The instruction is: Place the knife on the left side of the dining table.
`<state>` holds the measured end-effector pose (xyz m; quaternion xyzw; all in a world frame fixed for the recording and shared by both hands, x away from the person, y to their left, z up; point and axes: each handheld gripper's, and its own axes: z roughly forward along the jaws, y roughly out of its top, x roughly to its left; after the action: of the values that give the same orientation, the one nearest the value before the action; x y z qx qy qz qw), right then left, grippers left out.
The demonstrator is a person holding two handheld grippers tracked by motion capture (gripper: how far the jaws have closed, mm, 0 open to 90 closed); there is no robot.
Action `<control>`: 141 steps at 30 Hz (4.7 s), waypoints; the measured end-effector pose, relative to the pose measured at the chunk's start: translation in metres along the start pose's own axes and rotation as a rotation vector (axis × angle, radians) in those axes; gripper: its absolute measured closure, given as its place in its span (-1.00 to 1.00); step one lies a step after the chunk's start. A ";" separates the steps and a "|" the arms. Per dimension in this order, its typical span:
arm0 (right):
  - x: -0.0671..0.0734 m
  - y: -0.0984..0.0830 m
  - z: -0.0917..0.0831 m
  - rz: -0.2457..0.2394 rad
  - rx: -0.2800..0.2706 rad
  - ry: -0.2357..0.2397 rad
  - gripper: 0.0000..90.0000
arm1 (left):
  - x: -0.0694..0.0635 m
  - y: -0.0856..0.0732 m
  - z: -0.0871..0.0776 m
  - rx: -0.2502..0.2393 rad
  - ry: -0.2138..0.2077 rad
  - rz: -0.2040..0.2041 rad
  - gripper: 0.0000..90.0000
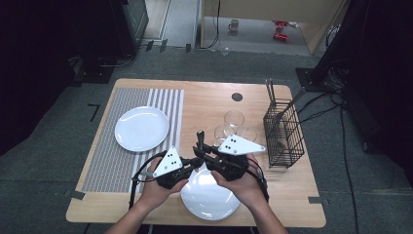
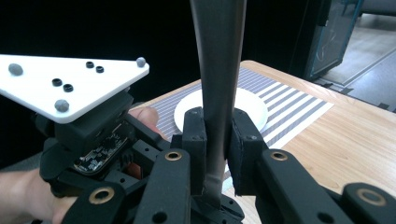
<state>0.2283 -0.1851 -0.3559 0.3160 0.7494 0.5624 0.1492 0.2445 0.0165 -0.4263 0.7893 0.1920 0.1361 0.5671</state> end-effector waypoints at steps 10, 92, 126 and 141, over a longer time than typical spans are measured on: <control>0.011 -0.010 0.008 0.070 -0.049 -0.087 0.66 | -0.001 0.000 -0.005 -0.044 0.065 0.016 1.00; 0.044 -0.035 0.049 0.019 -0.014 -0.052 0.54 | 0.012 0.052 -0.072 -0.176 0.075 -0.127 0.88; -0.031 -0.086 -0.018 0.163 0.032 -0.289 -0.14 | 0.051 0.038 -0.089 -0.193 0.199 -0.189 0.89; -0.055 -0.116 -0.043 0.216 0.065 -0.385 -0.19 | 0.067 0.026 -0.087 -0.176 0.250 -0.203 0.89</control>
<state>0.2099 -0.2719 -0.4577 0.5006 0.6866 0.4799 0.2183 0.2700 0.1127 -0.3746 0.6902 0.3270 0.1913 0.6166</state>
